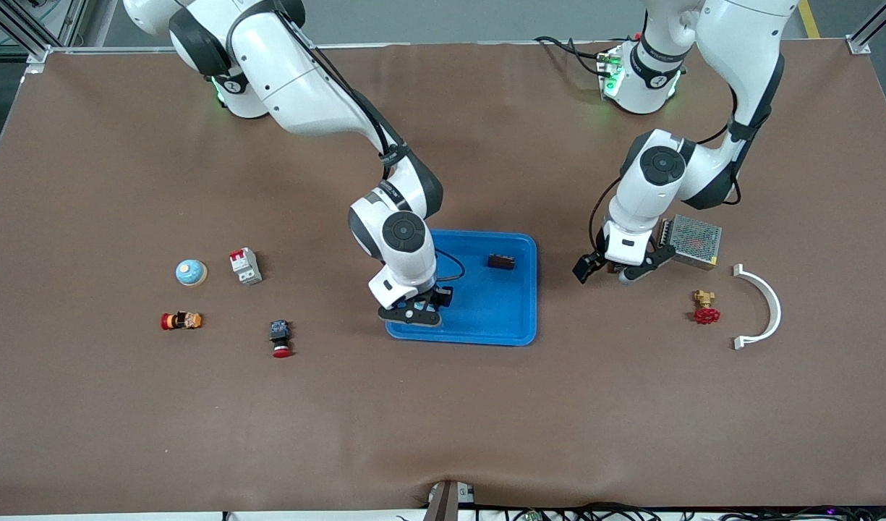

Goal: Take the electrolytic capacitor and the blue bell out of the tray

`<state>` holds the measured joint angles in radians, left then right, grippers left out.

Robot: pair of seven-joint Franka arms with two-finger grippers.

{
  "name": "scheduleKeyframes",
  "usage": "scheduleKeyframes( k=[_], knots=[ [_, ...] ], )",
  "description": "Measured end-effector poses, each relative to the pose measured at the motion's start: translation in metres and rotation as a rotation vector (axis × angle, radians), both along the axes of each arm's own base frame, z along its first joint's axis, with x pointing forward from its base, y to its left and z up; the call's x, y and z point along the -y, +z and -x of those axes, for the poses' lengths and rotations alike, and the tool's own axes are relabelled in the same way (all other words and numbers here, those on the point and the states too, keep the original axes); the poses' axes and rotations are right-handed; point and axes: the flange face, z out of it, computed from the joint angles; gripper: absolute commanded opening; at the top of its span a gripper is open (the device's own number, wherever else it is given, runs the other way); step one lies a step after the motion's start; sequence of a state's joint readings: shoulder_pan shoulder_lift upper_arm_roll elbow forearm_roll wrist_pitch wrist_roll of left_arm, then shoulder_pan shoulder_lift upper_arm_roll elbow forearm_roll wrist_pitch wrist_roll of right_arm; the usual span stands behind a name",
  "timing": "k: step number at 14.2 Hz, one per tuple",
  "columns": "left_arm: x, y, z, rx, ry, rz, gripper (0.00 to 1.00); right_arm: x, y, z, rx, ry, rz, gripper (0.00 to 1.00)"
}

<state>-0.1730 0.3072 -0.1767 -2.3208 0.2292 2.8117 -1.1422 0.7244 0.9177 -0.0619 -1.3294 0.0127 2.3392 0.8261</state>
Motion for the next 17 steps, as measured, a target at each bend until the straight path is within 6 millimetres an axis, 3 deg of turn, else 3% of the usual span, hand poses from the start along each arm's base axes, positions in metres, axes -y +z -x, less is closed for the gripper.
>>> scheduleKeyframes(
  k=[4,9,11,17],
  knots=[
    [0.036,0.011,0.001,-0.035,0.120,0.002,1.00,-0.003,0.019,-0.005,-0.017,-0.002,0.015,0.48],
    [0.070,0.023,-0.014,-0.039,0.266,0.030,1.00,0.006,0.080,-0.024,-0.058,-0.004,0.049,0.48],
    [0.077,0.022,-0.023,-0.037,0.357,0.056,1.00,0.027,0.101,-0.040,-0.075,0.025,0.063,0.48],
    [0.118,0.010,-0.043,-0.053,0.514,0.102,1.00,0.118,0.146,-0.096,-0.106,0.175,0.070,0.48]
  ],
)
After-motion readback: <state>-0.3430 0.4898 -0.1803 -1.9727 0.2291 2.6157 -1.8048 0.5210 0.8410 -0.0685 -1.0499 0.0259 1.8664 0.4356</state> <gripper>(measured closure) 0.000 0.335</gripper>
